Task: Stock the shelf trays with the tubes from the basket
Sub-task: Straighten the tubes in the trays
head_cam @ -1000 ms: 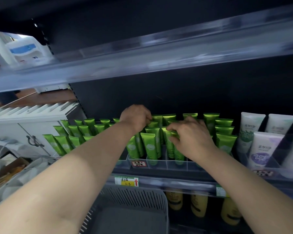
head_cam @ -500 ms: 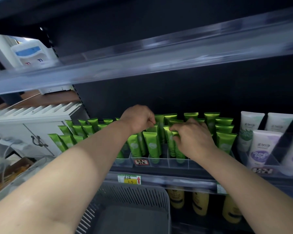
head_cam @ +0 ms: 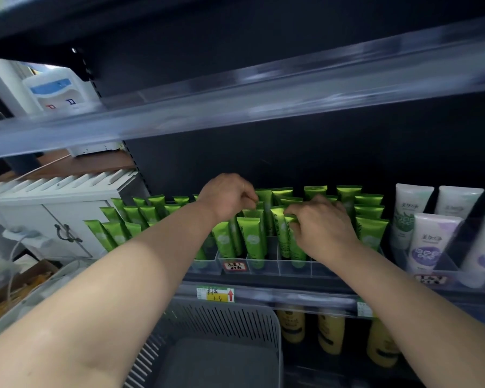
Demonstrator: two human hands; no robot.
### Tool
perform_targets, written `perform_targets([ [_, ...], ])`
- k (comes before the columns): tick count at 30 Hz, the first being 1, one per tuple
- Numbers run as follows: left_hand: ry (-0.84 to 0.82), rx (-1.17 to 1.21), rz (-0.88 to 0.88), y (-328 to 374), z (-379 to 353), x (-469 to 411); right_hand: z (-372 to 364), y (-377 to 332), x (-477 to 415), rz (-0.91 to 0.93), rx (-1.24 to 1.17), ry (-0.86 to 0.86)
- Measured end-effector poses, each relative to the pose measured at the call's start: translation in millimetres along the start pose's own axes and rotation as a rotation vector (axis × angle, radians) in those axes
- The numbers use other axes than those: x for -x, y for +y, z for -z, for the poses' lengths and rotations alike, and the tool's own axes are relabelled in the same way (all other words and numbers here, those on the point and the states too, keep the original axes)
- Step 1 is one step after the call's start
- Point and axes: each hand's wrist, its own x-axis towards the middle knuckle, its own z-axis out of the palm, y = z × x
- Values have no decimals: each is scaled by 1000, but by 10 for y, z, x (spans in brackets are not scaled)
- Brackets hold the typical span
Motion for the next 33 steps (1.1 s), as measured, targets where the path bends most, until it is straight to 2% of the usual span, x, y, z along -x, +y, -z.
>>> perform_targets([
  [2,20,87,2,13,14,26,-6,0,4,-8,11,1],
  [6,-50,158,-11,23,22,107,-7,13,17,-36,62,6],
  [12,19,193,-6,34,-39,214,10,-14,31,-52,55,8],
  [25,168,114,-6,296,-21,119,41,47,52,40,-101,68],
  [33,96,-53,23,489,-213,-392,136,332,33,51,-40,117],
])
